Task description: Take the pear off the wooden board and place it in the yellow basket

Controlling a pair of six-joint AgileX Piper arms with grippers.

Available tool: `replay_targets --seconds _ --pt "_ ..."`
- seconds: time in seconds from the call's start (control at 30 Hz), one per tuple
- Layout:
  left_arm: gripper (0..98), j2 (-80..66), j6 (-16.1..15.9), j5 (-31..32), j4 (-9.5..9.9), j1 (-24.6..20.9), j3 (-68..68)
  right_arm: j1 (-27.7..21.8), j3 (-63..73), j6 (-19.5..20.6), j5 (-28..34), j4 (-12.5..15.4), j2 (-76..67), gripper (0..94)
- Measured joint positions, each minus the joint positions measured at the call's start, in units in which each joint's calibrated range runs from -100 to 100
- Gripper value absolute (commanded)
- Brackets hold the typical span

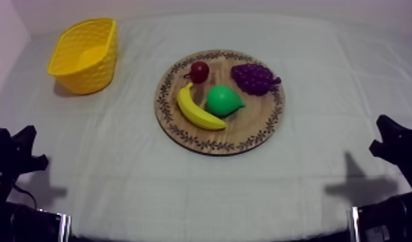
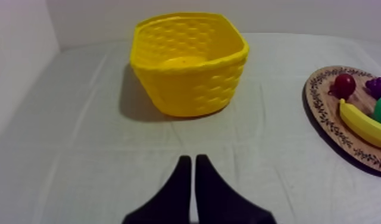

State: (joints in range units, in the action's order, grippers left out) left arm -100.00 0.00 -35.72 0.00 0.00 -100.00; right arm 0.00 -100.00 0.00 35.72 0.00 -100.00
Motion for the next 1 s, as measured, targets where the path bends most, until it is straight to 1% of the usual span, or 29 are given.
replay_targets --seconds 0.07,0.13,0.2,0.3,0.4,0.47,0.53,0.83,0.93,1.0 --pt "0.1 0.00 0.00 0.06 0.00 0.13 0.14 -0.10 0.12 0.00 0.20 0.00 0.14 0.3" --pt "0.1 0.00 0.90 1.61 1.61 1.15 0.08 -1.10 0.26 -0.76 1.29 1.15 1.69 0.3" --pt "0.1 0.00 2.26 2.93 2.38 2.82 0.07 -2.81 0.26 -2.36 3.40 1.28 3.86 0.3" --pt "0.1 0.00 5.63 3.11 2.43 4.62 0.07 -5.12 0.26 -5.90 2.04 1.15 4.32 0.3" --pt "0.1 0.00 9.34 3.12 2.43 4.74 0.14 -5.47 0.26 -9.80 2.47 1.10 4.32 0.3" --pt "0.1 0.00 10.84 3.19 2.43 4.74 0.14 -5.47 0.26 -11.55 2.51 1.10 4.32 0.3" --pt "0.1 0.00 11.55 3.28 2.43 4.74 0.14 -5.44 0.26 -12.57 2.51 1.10 4.32 0.3" --pt "0.1 0.00 11.47 3.42 2.43 4.74 0.20 -5.44 0.26 -12.78 2.51 1.10 4.26 0.3" --pt "0.4 0.00 10.17 2.81 2.43 4.42 0.26 -5.44 0.26 -12.78 2.51 1.10 4.26 0.3" --pt "1.1 0.06 8.74 2.97 2.43 4.34 0.26 -5.44 0.26 -12.75 2.51 1.10 4.26 0.3"
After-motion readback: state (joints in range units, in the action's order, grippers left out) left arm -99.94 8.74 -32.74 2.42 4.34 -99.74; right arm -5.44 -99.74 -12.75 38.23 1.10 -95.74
